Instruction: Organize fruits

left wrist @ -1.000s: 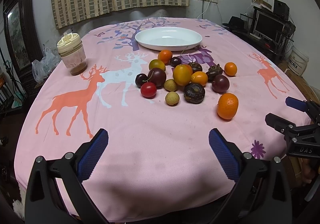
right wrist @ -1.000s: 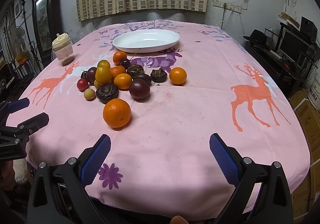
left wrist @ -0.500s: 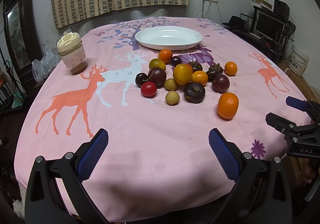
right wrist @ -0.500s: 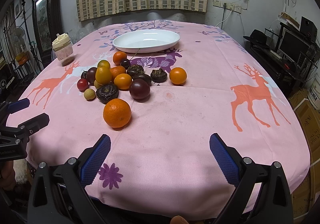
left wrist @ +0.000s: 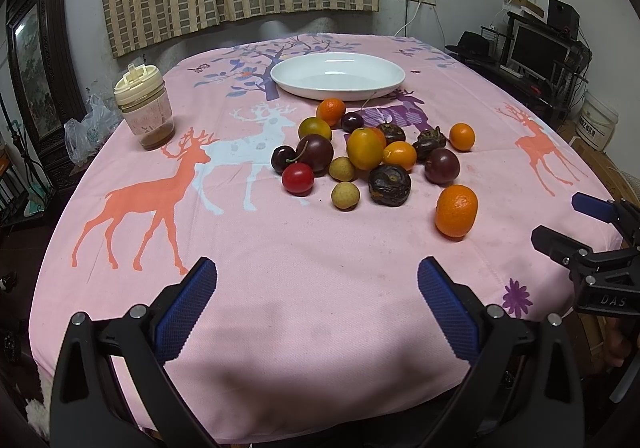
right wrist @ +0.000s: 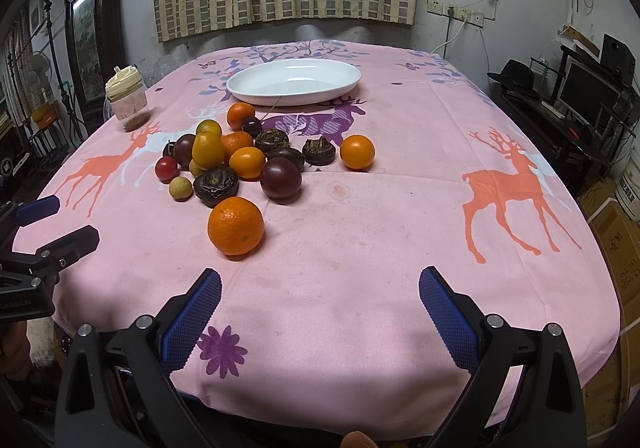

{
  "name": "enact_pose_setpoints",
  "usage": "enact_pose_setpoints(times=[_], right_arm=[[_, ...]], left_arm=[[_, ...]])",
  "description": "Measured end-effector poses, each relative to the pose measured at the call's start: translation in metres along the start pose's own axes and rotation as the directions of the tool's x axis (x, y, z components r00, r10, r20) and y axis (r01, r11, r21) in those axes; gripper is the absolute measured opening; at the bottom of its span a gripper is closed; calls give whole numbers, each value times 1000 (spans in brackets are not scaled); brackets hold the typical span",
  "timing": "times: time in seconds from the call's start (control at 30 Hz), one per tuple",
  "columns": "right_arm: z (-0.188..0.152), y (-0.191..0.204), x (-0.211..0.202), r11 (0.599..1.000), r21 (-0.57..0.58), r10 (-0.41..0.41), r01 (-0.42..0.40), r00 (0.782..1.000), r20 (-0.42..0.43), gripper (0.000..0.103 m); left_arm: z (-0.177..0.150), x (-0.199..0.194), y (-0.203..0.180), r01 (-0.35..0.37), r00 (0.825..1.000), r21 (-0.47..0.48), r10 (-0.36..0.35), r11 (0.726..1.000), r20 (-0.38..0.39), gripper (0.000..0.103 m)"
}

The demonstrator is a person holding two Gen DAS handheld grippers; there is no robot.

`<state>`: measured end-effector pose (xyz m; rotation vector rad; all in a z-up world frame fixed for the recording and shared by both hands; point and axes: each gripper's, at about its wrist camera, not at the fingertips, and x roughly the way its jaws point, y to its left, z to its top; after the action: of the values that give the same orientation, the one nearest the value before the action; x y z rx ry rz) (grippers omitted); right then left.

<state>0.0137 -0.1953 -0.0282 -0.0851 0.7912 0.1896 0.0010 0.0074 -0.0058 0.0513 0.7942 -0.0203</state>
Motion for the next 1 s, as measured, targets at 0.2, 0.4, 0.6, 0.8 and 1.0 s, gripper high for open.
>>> enact_pose_setpoints(times=[0.2, 0.4, 0.6, 0.8, 1.0], right_arm=[[1, 6, 0, 1000, -2, 21, -21, 1000, 3, 99], [12, 21, 23, 990, -37, 136, -135, 991, 10, 99], [15, 30, 38, 990, -43, 137, -138, 990, -25, 99], [21, 35, 47, 988, -47, 149, -150, 988, -30, 89], [22, 41, 77, 982, -40, 181, -185, 979, -91, 59]], left_arm=[[-6, 4, 4, 4, 1000, -6, -4, 1000, -9, 98], [-9, 13, 17, -6, 999, -41, 4, 999, -37, 98], [-10, 13, 27, -9, 999, -67, 6, 998, -37, 98], [-13, 24, 32, 1, 998, -85, -6, 996, -63, 98], [-15, 31, 39, -2, 997, -97, -5, 995, -71, 98]])
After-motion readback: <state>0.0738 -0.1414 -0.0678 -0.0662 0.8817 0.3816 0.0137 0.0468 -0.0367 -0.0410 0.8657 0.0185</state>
